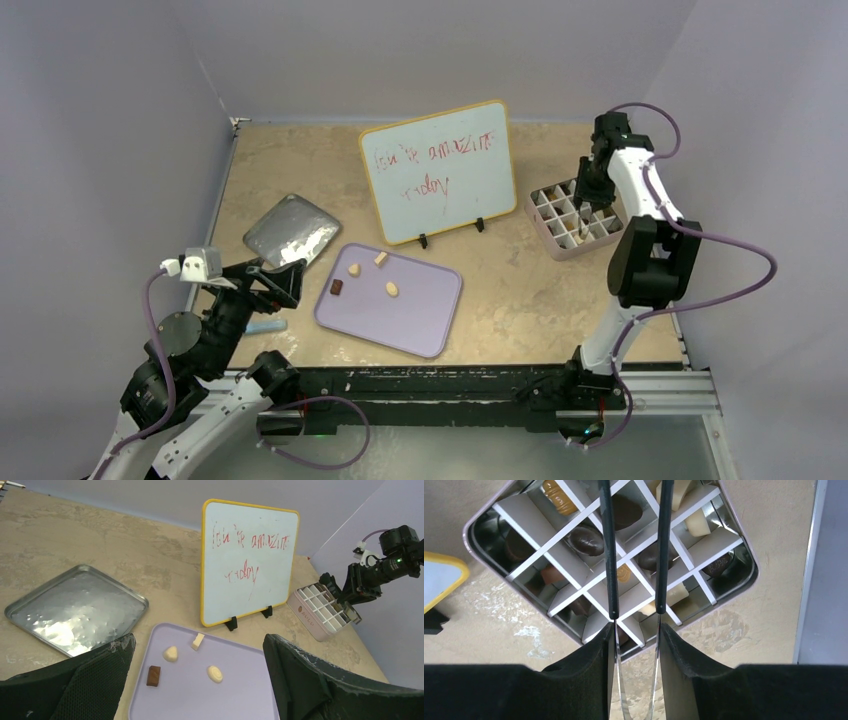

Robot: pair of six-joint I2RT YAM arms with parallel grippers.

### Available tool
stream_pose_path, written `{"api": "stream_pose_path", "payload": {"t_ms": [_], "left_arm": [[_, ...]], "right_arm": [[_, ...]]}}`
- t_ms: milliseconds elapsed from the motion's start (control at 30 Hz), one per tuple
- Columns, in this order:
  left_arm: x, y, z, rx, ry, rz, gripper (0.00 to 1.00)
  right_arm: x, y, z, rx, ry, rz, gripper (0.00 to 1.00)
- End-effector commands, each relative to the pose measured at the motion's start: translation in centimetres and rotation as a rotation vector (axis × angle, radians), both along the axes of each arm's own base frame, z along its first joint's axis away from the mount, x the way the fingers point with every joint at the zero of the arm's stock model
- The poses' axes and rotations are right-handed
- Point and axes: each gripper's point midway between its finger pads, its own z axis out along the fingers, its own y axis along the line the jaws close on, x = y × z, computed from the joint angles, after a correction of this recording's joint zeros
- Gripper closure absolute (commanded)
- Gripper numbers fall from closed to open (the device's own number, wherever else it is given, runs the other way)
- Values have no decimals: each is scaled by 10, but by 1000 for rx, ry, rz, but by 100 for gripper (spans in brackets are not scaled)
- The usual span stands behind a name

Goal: Pack the chocolate
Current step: Place the fake chocolate in the packing box, then place the clamp at the center of the board.

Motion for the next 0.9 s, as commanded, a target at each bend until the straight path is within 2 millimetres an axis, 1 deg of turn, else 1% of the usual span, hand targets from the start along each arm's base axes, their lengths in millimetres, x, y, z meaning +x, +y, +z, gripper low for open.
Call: {"api": "stream_pose_path", "payload": {"t_ms": [0,167,300,467,567,633,667,733,800,867], "left_arm": [[4,1,4,5,-12,15,1],[6,-2,1,20,6,14,1],[8,-4,-3,32,23,12,1],[11,-8,-7,48,44,9,1],[13,-10,-9,58,56,5,1],[13,-11,-11,66,65,3,1],[13,-12,-11,66,66,1,1],[13,-11,-10,65,65,4,0],[13,-11,-10,62,64,5,0],[13,-11,-10,62,64,4,0]], "right_arm": [[-6,6,48,-3,-118,14,64],[-27,26,56,8,-137,41,65],[-48,51,57,51,-132,62,67],[-77,98,61,53,-138,162,67],[-96,121,59,50,-128,189,67],[-112,135,54,41,-115,206,67],[-121,146,50,46,-109,212,67],[-138,159,37,70,-86,233,67],[-153,168,24,81,-65,245,67],[-167,173,11,82,-41,246,67]]}}
